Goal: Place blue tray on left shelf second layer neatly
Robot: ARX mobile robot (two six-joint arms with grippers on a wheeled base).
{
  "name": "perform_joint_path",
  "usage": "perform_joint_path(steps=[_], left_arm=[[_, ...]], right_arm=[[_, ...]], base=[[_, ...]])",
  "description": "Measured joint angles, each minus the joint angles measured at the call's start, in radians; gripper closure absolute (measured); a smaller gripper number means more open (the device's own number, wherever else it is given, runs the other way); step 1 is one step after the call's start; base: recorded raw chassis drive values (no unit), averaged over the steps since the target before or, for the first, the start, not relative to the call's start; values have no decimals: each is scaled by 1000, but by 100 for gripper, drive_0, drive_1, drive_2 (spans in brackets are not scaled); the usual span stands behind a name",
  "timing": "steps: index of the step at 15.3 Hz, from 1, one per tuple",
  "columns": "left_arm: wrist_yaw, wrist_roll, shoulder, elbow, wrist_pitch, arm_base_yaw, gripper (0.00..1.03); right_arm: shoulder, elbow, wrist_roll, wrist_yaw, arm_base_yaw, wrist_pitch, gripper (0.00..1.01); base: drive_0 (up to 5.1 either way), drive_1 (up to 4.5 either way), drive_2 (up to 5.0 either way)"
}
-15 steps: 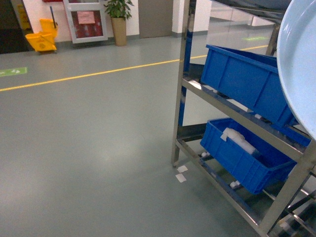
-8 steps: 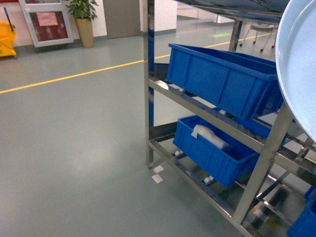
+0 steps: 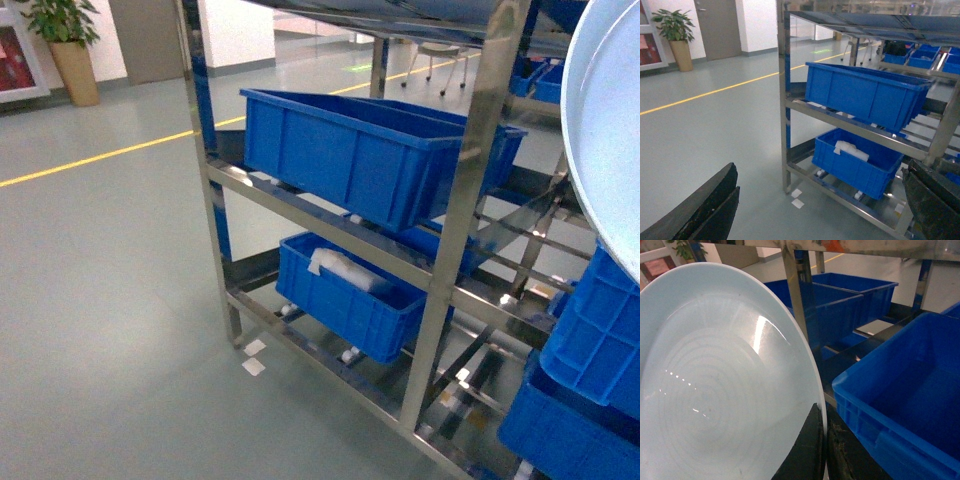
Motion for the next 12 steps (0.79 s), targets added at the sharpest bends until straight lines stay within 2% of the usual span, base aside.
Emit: perform_joint_path(steps=[12], left_arm=[[2, 0, 0, 0, 0, 0, 5]], right_arm=[[0, 0, 0, 0, 0, 0, 99]], base=[[-158, -158, -158]])
